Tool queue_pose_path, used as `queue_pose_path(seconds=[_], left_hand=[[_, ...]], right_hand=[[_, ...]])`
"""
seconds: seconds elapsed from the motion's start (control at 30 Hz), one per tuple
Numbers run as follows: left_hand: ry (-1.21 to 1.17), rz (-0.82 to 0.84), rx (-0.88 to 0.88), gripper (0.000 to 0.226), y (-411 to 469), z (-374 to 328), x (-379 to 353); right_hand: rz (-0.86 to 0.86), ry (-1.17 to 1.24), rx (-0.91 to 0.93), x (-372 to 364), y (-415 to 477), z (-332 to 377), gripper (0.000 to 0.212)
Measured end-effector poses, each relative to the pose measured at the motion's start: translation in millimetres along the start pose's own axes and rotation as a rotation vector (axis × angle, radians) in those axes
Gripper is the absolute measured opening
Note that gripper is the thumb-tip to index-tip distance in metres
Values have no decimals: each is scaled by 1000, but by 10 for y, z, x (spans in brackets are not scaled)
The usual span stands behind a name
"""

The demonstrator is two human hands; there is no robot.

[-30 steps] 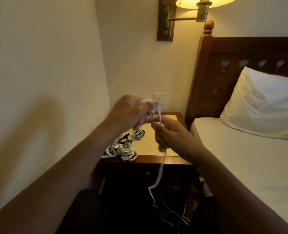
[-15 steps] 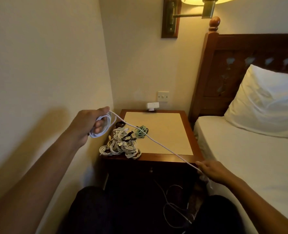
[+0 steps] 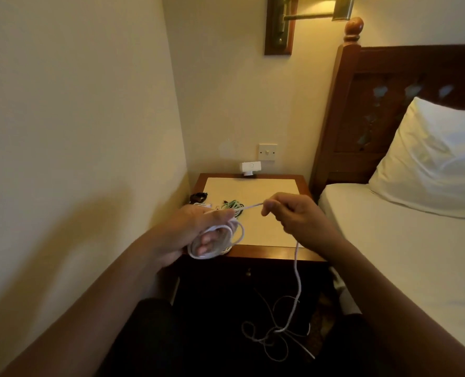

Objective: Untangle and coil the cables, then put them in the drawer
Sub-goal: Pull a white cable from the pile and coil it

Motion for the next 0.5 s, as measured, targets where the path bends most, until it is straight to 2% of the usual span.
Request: queue_pose_path(seconds=[0.07, 0.13, 0.23, 0.3, 0.37, 0.43, 0.5], left_hand=[[-150, 108, -10, 50, 9, 37, -78], [-306, 124, -73, 40, 31, -6, -94], [-481, 63, -216, 26, 38, -136, -66], [-568, -26, -284, 19, 61, -225, -52], [-426, -238, -292, 26, 108, -253, -3], [-72, -467, -271, 32, 145, -223, 53], [109, -479, -204, 35, 186, -108, 52]], right_hand=[[6, -87, 20, -40, -28, -112, 25], [10, -78, -11, -249, -166, -251, 25], [62, 7, -94, -660, -443, -319, 22], [167, 52, -127, -934, -588, -192, 16], [321, 51, -135, -1160, -672, 17, 13], [401, -10, -90, -1190, -659, 246, 15], [366, -130, -12, -1012, -519, 449, 22]])
Point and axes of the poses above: each hand's wrist, its own y-axis towards the middle knuckle, its own x-axis out of the back of the hand, z = x × y, the point moved 6 cm from there along y, towards the middle knuckle, and after that the axes turned 15 degrees about x, right-handed, at the moved point
